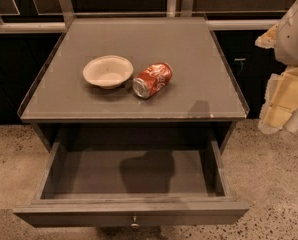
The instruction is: Place coke can into top drawer
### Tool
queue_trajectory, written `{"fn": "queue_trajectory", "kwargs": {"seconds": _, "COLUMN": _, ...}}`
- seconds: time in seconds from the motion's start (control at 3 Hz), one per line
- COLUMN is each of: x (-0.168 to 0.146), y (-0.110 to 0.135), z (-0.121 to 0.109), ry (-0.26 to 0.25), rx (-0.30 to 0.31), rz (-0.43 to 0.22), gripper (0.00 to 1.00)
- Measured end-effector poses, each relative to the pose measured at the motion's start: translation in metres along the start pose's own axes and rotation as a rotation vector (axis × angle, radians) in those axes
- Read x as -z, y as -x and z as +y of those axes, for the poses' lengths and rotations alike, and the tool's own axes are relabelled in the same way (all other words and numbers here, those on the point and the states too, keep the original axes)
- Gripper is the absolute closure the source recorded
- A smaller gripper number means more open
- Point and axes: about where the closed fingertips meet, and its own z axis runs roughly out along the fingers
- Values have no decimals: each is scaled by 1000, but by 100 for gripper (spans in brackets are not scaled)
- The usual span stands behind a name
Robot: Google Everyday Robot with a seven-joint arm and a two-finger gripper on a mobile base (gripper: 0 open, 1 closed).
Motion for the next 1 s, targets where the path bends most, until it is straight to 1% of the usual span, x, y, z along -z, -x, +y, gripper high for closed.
{"fn": "queue_trajectory", "kwargs": {"seconds": 0.33, "x": 0, "y": 0, "z": 0, "ry": 0, "rx": 0, "rz": 0, "gripper": 0}}
{"fn": "queue_trajectory", "kwargs": {"seconds": 0.67, "x": -4, "y": 5, "z": -8, "ry": 0, "rx": 19, "rz": -30, "gripper": 0}}
{"fn": "queue_trajectory", "kwargs": {"seconds": 1.0, "x": -28, "y": 33, "z": -42, "ry": 15, "rx": 88, "rz": -153, "gripper": 0}}
